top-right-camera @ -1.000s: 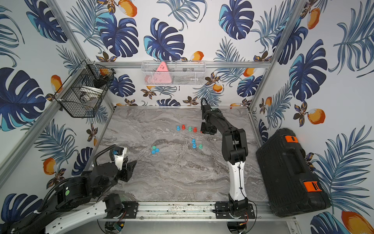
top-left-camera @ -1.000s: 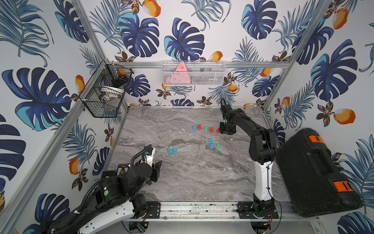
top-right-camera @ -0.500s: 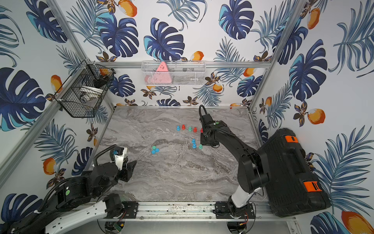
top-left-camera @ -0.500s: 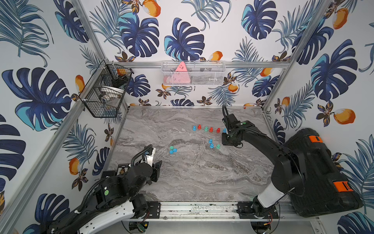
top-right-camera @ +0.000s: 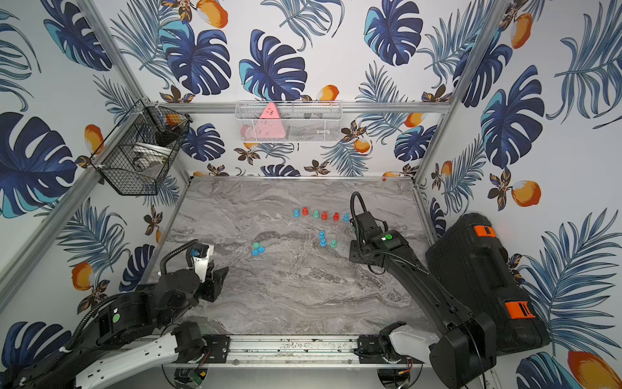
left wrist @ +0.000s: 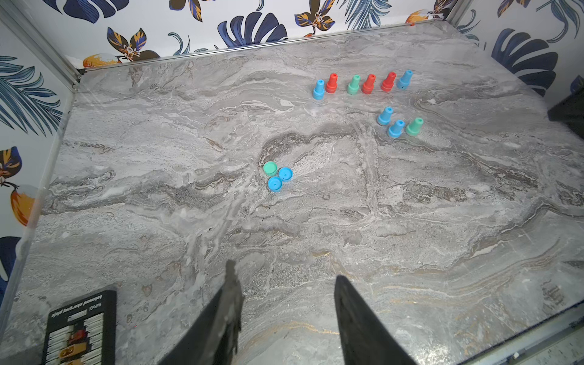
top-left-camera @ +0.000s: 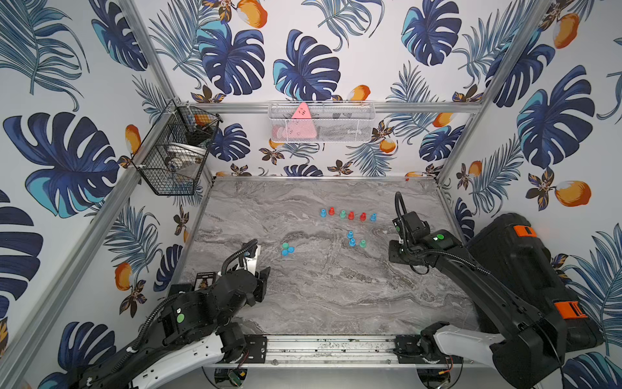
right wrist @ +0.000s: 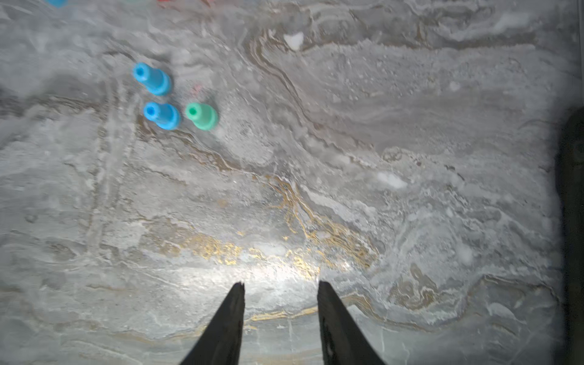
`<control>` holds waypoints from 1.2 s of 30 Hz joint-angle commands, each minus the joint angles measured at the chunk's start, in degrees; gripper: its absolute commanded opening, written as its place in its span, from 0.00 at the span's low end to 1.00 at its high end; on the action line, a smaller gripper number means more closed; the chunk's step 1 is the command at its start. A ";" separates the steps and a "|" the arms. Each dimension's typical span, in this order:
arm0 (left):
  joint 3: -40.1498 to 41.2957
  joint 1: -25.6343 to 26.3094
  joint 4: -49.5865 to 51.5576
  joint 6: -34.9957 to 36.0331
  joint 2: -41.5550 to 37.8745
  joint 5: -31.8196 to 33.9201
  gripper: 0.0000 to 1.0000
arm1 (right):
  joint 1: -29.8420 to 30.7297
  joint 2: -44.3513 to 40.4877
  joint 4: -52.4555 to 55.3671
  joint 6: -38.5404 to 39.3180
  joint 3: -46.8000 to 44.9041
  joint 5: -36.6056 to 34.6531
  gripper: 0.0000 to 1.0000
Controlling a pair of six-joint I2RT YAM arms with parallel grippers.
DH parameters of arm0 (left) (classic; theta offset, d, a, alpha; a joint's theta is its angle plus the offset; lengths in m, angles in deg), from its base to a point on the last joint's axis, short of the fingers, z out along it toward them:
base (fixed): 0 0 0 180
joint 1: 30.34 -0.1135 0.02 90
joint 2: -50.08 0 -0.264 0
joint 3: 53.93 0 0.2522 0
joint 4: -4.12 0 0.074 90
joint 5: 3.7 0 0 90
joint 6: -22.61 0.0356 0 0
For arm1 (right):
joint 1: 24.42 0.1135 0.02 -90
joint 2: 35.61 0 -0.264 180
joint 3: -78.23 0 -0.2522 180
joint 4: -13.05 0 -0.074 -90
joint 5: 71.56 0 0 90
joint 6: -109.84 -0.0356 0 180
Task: Close the stamp cap
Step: Move the cover to the center of the board.
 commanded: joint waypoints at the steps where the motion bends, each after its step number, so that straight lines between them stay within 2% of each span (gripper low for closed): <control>1: -0.46 -0.03 0.30 -0.67 1.12 0.04 0.52 | 0.12 -2.91 -3.32 -1.35 -4.66 -0.35 0.42; 12: -1.95 -0.03 -1.23 -3.64 8.05 -2.42 0.52 | 1.44 -6.18 -3.01 -2.78 -5.50 -1.83 0.43; 16: -0.44 -0.06 -8.29 -4.77 11.97 -5.92 0.52 | 5.36 -8.36 -2.34 -4.17 -5.69 -5.07 0.44; 20: 1.11 -0.03 -15.69 -4.81 17.69 -6.03 0.52 | 8.50 -10.88 -1.72 -5.68 -5.94 -8.72 0.47; 25: 1.22 -0.91 -24.16 -4.65 25.71 -8.82 0.52 | 11.46 -10.59 -0.82 -6.95 -5.64 -10.73 0.48; 28: 1.51 -4.27 -28.07 -4.59 30.20 -12.90 0.52 | 12.45 -10.41 -0.42 -7.40 -5.42 -11.47 0.48; 32: 3.64 -12.23 -33.93 -5.76 34.64 -20.75 0.51 | 12.72 -11.49 -0.72 -7.36 -5.75 -11.95 0.49; 36: 4.77 -17.19 -37.52 -6.13 39.14 -23.31 0.51 | 12.77 -11.41 -0.90 -7.19 -5.77 -11.64 0.49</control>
